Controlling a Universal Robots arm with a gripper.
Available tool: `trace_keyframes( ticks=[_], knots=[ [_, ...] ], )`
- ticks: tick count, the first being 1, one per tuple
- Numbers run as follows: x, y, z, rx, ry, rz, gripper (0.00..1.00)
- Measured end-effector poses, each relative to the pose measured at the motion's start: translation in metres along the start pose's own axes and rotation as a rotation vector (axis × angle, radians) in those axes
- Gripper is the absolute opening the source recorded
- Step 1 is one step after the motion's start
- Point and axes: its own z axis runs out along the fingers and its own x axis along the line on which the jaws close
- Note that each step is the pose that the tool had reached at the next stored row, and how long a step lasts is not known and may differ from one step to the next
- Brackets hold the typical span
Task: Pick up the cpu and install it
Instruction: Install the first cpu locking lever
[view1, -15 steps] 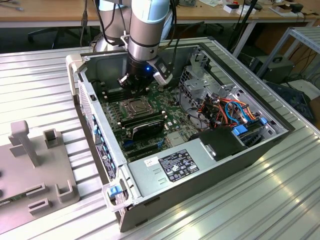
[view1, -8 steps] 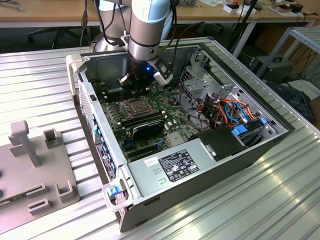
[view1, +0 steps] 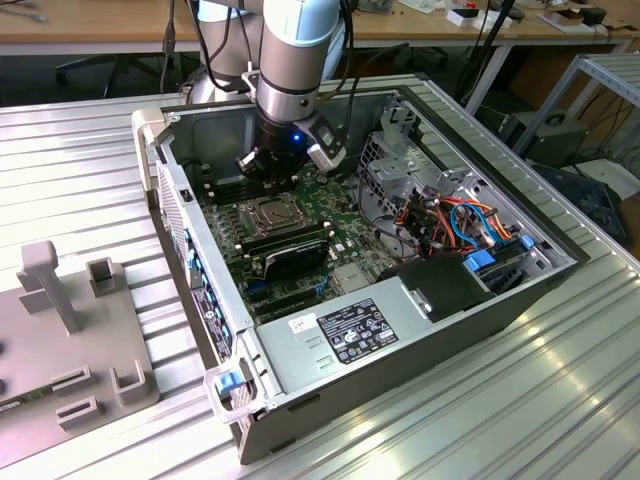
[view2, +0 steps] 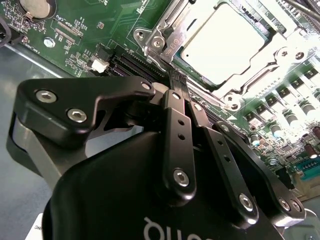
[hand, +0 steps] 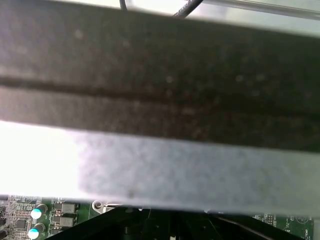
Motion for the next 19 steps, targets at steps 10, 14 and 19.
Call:
trace_keyframes(
  ticks=[10, 14, 19],
  knots=[
    [0.0000, 0.0011, 0.0008, -0.0001, 0.0002, 0.000, 0.11],
    [-0.0003, 0.0015, -0.0021, -0.0004, -0.0001, 0.000, 0.11],
    [-0.0006, 0.0020, -0.0076, -0.0004, -0.0001, 0.000, 0.11]
  ],
)
